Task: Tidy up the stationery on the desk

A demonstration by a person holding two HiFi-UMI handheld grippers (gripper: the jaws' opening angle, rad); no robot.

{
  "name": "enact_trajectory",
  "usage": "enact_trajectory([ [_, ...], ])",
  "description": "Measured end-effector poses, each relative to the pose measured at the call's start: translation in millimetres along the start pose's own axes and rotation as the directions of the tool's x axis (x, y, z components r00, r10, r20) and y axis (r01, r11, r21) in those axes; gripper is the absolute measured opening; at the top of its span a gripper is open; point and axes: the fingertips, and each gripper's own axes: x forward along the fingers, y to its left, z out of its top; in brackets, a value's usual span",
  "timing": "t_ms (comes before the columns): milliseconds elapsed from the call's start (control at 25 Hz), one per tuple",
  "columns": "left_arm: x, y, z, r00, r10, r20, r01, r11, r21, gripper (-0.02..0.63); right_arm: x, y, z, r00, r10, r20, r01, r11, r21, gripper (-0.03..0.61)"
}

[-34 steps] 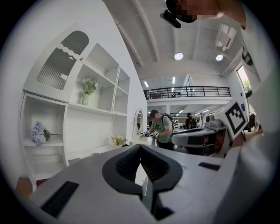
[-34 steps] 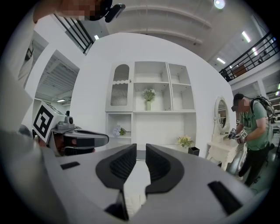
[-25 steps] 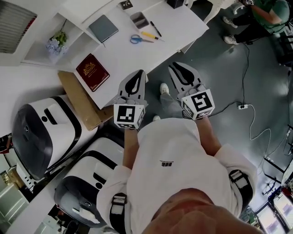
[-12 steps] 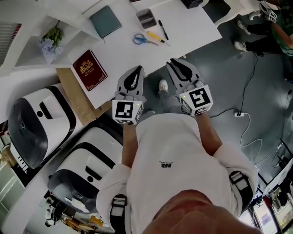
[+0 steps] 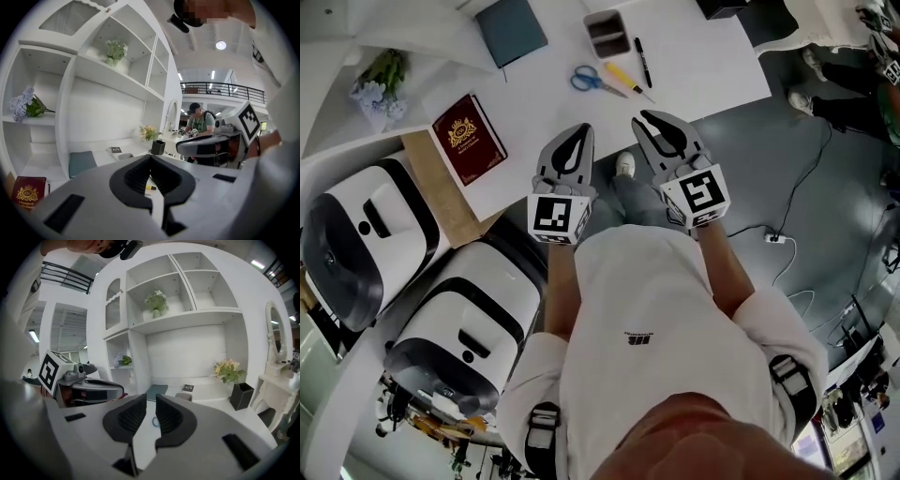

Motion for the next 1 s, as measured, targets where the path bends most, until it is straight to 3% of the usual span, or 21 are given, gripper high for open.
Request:
enact_trajectory([
  [480, 40.4, 44.7, -33.2, 0.998, 0.061, -0.026, -0.063, 0.997, -0.055, 0.0, 68.9, -21.1, -31.8, 0.993, 0.07, -0.094, -0.075, 0.996, -0.047, 0.044],
  [1000, 66.9, 91.2, -72.2, 0.996, 0.06, -0.06, -0.065, 0.994, -0.086, 0.0, 139.3, -20.9, -74.7, 0.97, 0.093, -0.223, -0.121, 0.986, -0.112, 0.044],
])
